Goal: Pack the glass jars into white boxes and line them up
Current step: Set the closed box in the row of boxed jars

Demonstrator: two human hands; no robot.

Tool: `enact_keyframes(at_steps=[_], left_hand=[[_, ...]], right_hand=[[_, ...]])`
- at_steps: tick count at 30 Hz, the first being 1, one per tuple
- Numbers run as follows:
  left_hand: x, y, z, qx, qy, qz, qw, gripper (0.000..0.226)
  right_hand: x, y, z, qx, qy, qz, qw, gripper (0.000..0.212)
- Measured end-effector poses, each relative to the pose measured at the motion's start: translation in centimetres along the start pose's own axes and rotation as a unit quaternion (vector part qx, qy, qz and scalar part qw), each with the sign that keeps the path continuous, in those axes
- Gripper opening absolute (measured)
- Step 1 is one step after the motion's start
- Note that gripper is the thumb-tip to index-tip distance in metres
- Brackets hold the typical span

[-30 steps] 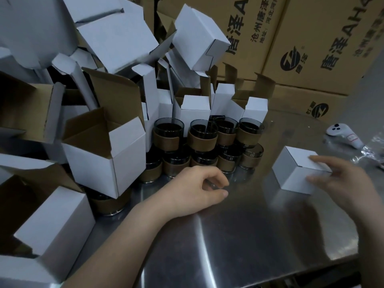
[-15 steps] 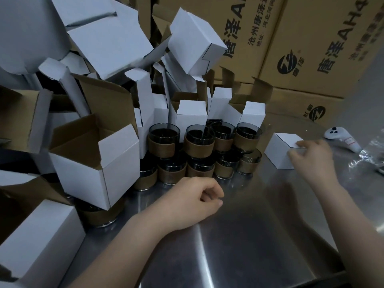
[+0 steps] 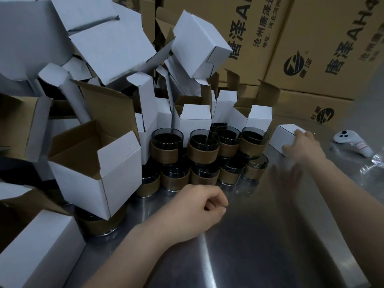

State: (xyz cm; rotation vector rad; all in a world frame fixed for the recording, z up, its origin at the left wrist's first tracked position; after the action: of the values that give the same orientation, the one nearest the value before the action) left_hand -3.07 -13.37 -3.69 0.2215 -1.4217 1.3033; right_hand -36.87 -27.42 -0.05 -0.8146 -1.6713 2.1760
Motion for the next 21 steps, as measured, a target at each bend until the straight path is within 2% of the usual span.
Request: enact_keyframes(at_steps=[11, 21], left_hand=[[-0.1, 0.2, 0.3, 0.015, 0.035, 0.041, 0.998, 0.012], [-0.6, 0.7, 0.7, 0.049, 0.06, 0.081, 0.994, 0.013]], right_hand=[[-0.6, 0.5, 6.3, -0.052, 0.088, -0.024, 0.994, 0.038], [-1.4, 1.6, 11.0, -0.071, 0.1, 0.062, 0.991, 0.058]])
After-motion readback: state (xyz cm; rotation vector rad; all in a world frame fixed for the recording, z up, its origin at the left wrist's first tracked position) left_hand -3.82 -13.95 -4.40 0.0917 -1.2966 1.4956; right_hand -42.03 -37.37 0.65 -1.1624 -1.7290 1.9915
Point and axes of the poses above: each hand's wrist, its own z-axis towards the middle knuckle, its own y-axis out of the palm, x = y × z, the point moved 4 cm from there along z, towards the middle knuckle, and after that the axes turned 9 degrees about y, right-handed, at the moved point
